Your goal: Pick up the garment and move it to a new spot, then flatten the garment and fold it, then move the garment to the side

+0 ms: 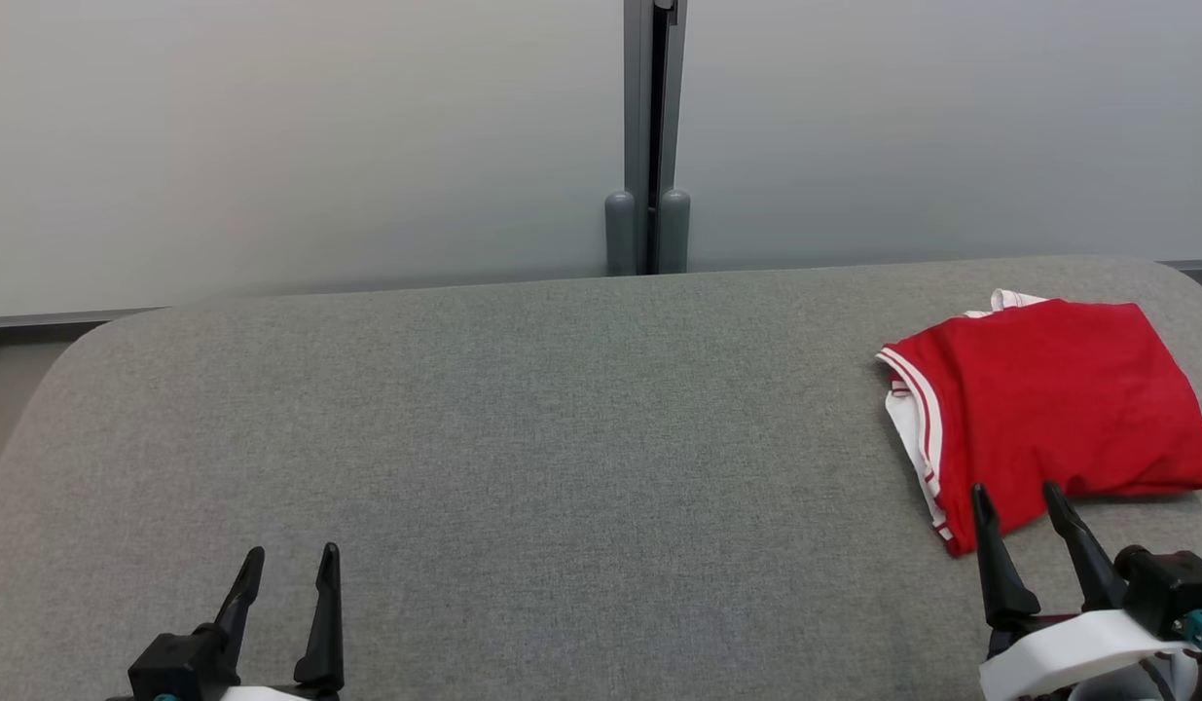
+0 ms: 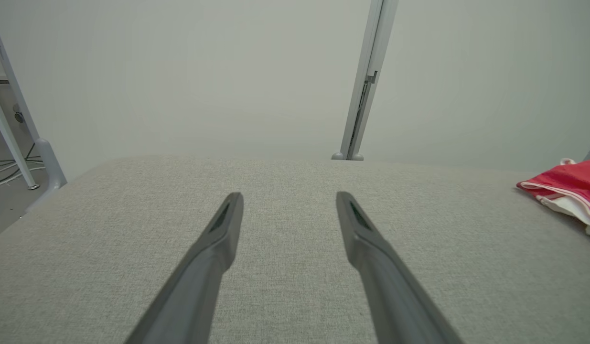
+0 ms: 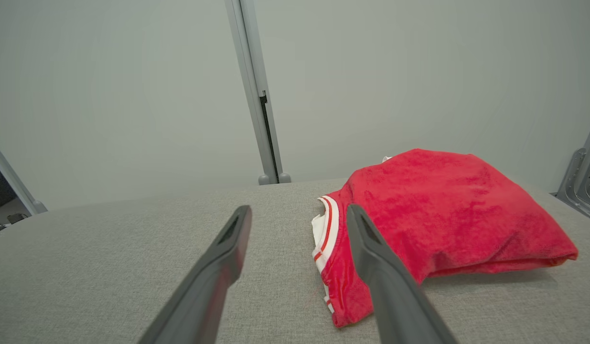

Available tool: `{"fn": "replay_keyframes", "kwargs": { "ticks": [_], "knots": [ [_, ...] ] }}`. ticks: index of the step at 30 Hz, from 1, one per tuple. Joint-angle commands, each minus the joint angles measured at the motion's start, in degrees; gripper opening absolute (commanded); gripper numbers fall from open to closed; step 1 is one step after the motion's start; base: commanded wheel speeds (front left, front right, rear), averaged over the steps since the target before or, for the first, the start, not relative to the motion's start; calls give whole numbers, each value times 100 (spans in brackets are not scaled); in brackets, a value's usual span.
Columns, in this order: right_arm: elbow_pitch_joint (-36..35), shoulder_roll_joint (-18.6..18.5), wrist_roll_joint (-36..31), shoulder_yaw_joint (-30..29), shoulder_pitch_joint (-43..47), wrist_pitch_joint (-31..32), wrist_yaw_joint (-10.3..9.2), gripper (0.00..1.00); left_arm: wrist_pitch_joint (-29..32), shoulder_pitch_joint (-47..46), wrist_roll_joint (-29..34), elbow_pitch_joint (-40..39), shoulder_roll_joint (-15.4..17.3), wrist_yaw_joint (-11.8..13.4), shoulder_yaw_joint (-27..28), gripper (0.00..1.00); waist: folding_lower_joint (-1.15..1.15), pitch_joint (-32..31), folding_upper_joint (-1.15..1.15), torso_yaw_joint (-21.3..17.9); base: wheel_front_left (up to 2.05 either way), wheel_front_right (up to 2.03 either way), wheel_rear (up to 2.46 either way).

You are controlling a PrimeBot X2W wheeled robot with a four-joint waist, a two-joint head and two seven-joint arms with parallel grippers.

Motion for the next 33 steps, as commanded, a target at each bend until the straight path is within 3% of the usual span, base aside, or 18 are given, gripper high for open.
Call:
{"fn": "replay_keyframes", "kwargs": {
  "ticks": [1, 4, 5, 8, 33],
  "knots": [
    [9, -16, 26, -18, -74, -39, 3, 100, -8, -110, 44, 8, 14, -24, 39, 100, 0, 8, 0, -3, 0, 0, 0],
    [29, 12, 25, 8, -104, -40, 3, 100, -8, -126, 39, 32, -6, -48, 58, 100, 0, 27, 0, -1, 0, 0, 0],
    [33, 28, 5, 21, -52, 2, 0, 0, 2, -24, 1, 39, -27, -7, 22, 0, 0, 27, 0, -1, 0, 0, 0],
    [157, 116, 16, 57, 77, 27, 0, 0, 12, 92, -19, 192, -84, -7, 9, 0, 0, 30, 0, -2, 0, 0, 0],
    [0, 305, 2230, -400, -69, 691, 0, 0, 687, -262, -2475, 52, -119, -88, 247, 0, 0, 78, 0, -6, 0, 0, 0]
  ]
}}
